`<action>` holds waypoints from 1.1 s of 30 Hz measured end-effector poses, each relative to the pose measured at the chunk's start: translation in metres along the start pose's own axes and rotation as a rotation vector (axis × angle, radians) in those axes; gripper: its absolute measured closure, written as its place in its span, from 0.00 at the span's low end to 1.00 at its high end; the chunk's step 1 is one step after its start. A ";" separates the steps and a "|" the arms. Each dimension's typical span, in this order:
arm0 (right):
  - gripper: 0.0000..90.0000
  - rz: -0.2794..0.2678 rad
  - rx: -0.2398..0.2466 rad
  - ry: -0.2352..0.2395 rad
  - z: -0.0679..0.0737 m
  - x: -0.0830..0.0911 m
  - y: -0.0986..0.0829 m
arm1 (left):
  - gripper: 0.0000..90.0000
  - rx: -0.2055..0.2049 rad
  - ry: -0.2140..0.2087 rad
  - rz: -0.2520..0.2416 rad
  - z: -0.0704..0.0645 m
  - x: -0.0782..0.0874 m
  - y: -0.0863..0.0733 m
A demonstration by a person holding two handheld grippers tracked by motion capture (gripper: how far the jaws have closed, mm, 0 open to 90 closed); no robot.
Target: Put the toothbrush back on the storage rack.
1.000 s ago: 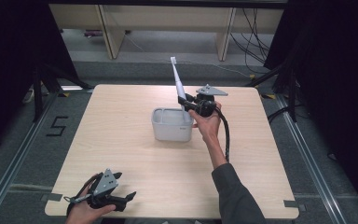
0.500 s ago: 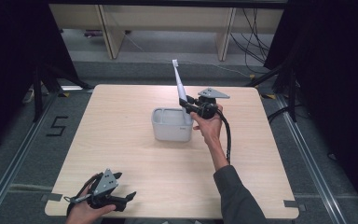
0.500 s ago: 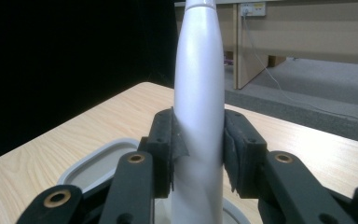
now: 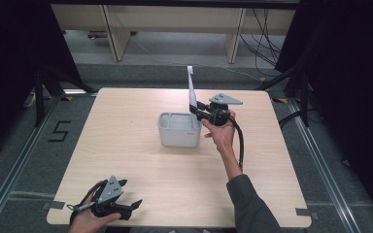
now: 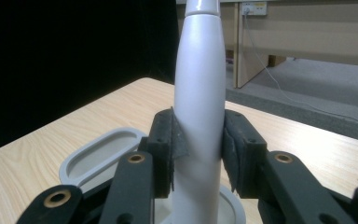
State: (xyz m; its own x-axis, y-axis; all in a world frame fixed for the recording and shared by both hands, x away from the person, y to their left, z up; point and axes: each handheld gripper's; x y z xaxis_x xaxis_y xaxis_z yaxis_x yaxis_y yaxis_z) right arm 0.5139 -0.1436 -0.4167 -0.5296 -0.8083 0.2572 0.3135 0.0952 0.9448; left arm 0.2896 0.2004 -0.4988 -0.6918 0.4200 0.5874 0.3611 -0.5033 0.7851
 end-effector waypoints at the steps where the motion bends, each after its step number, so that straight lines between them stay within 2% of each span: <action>1: 0.74 0.000 0.000 0.000 0.000 0.000 0.000 | 0.17 0.000 0.000 0.000 0.000 0.000 0.000; 2: 0.74 -0.007 0.039 -0.016 -0.002 0.002 -0.001 | 0.17 0.001 -0.011 -0.003 0.000 0.000 0.000; 3: 0.74 0.001 0.003 -0.007 -0.001 0.002 -0.001 | 0.17 -0.001 -0.007 -0.004 0.000 0.000 0.000; 5: 0.74 -0.004 0.001 -0.003 -0.001 0.003 -0.002 | 0.17 0.013 -0.012 -0.010 -0.001 -0.001 0.000; 6: 0.74 0.000 0.016 -0.015 -0.001 0.004 -0.002 | 0.17 0.014 -0.012 -0.011 -0.001 -0.001 0.000; 7: 0.74 0.000 0.016 -0.015 -0.001 0.004 -0.002 | 0.17 -0.007 -0.005 -0.005 0.001 -0.001 0.000; 15: 0.74 0.035 0.033 -0.012 0.001 0.009 -0.005 | 0.17 -0.008 -0.006 0.000 0.000 -0.001 0.000; 16: 0.74 0.032 0.060 -0.026 0.000 0.009 -0.005 | 0.17 -0.010 -0.005 0.001 0.000 -0.001 0.000; 20: 0.74 0.054 0.034 -0.020 0.003 0.009 -0.008 | 0.17 -0.006 -0.008 -0.002 0.000 -0.001 0.000; 21: 0.74 0.054 0.034 -0.020 0.003 0.009 -0.008 | 0.17 -0.006 -0.008 -0.002 0.000 -0.001 0.000; 22: 0.74 0.044 0.056 -0.019 0.001 0.008 -0.008 | 0.17 -0.006 -0.009 -0.003 0.000 -0.001 0.000; 23: 0.74 0.065 0.054 -0.017 0.001 0.009 -0.010 | 0.17 -0.007 -0.008 -0.003 0.000 -0.001 0.000; 24: 0.74 0.062 0.036 -0.019 0.002 0.008 -0.011 | 0.17 -0.007 -0.008 -0.003 0.000 -0.001 0.000; 26: 0.74 0.058 0.046 -0.019 0.000 0.008 -0.012 | 0.17 -0.007 -0.009 -0.002 0.000 -0.001 0.000; 28: 0.74 0.078 0.033 -0.016 0.001 0.008 -0.013 | 0.17 -0.006 -0.010 -0.003 0.000 -0.001 0.000; 30: 0.74 0.063 0.048 -0.018 0.000 0.007 -0.015 | 0.17 -0.007 -0.009 -0.002 0.000 -0.001 0.000; 33: 0.74 0.079 0.057 -0.021 -0.001 0.008 -0.016 | 0.17 -0.007 -0.009 -0.002 0.000 -0.001 0.000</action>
State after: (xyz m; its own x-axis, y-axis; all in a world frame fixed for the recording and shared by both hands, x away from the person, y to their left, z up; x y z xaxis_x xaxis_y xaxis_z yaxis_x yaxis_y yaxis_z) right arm 0.5052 -0.1517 -0.4298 -0.5215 -0.7847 0.3352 0.3104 0.1915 0.9311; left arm 0.2902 0.2001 -0.4992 -0.6865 0.4279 0.5879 0.3555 -0.5078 0.7847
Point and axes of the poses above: each handheld gripper's, and its own axes: x roughly backward along the jaws, y roughly out of its top, z roughly to its left, and after that the axes turned 11 degrees about y, right-handed
